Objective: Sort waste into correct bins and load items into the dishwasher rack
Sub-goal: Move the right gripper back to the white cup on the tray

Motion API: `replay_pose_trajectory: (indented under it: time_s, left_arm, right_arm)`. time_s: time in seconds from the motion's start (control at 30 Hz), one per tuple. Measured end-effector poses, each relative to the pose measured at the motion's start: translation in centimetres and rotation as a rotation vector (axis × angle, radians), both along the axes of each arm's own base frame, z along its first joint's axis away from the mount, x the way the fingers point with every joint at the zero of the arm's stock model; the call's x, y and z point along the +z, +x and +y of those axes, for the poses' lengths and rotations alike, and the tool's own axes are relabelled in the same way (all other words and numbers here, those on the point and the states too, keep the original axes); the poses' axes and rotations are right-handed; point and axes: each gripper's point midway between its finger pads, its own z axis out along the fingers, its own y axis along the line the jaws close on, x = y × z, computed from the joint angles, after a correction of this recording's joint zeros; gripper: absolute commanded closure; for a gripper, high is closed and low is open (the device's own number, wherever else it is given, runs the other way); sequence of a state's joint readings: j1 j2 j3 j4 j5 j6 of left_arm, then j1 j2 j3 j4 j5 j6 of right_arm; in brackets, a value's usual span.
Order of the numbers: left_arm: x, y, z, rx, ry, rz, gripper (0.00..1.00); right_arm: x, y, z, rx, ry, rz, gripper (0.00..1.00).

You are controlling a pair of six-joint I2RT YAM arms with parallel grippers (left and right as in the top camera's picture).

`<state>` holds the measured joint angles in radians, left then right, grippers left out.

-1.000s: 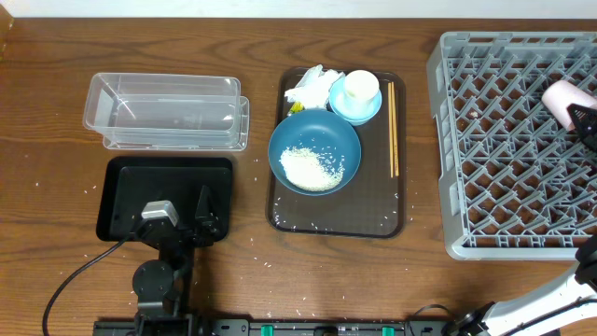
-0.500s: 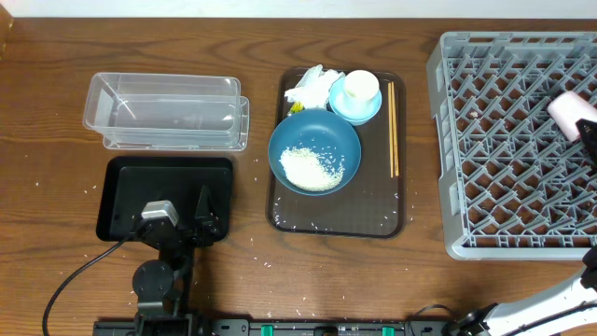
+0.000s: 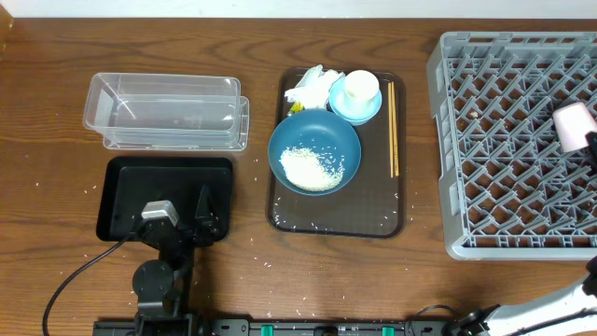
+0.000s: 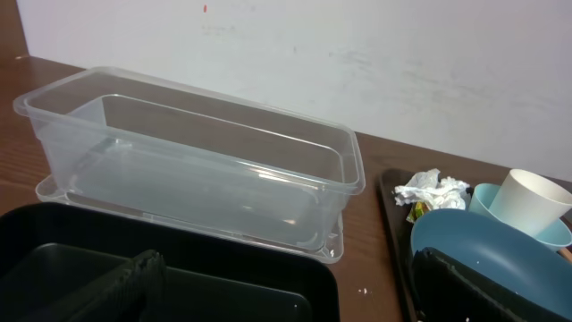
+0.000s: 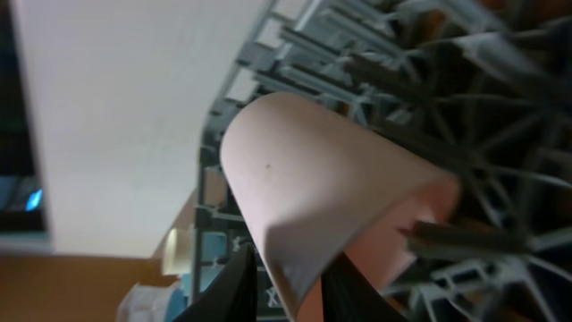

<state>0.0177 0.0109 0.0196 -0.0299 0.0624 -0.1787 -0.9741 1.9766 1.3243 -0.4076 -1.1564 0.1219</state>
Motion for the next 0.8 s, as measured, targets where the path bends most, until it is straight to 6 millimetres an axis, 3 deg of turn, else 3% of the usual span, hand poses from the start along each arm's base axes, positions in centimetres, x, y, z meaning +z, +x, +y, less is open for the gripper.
replay_pose_trajectory:
  time_s: [0.2,0.4,0.43,0.47,0.5,0.67,0.8]
  left_arm:
    - [0.0,0.0,0.0,0.0,0.0,0.0,0.09]
    - [0.0,0.0,0.0,0.0,0.0,0.0,0.09]
    - [0.0,0.0,0.0,0.0,0.0,0.0,0.09]
    - [0.0,0.0,0.0,0.0,0.0,0.0,0.09]
    - [0.0,0.0,0.0,0.0,0.0,0.0,0.09]
    - [0.0,0.0,0.0,0.0,0.0,0.0,0.09]
    - [0.0,0.0,0.0,0.0,0.0,0.0,0.09]
  right_arm:
    - [3.9,-1.7,-0.9,-0.108,-0.16,0.086,0.75]
    - [8.5,-3.2,-1.4,-0.214,-0.303,0.106,0.63]
    - [9.1,-3.3,-1.3,-0.225,-0.318,0.103,0.56]
    - [9.7,-3.4,-1.3,-0.234,-0.327,0.099,0.43]
    - [10.2,-3.5,-1.2,-0.237,-0.339,0.092,0.17]
    - [10.5,-2.6,0.4,-0.214,-0.329,0.095,0.2]
    - [10.3,-0.2,4.0,-0.117,-0.333,0.09,0.22]
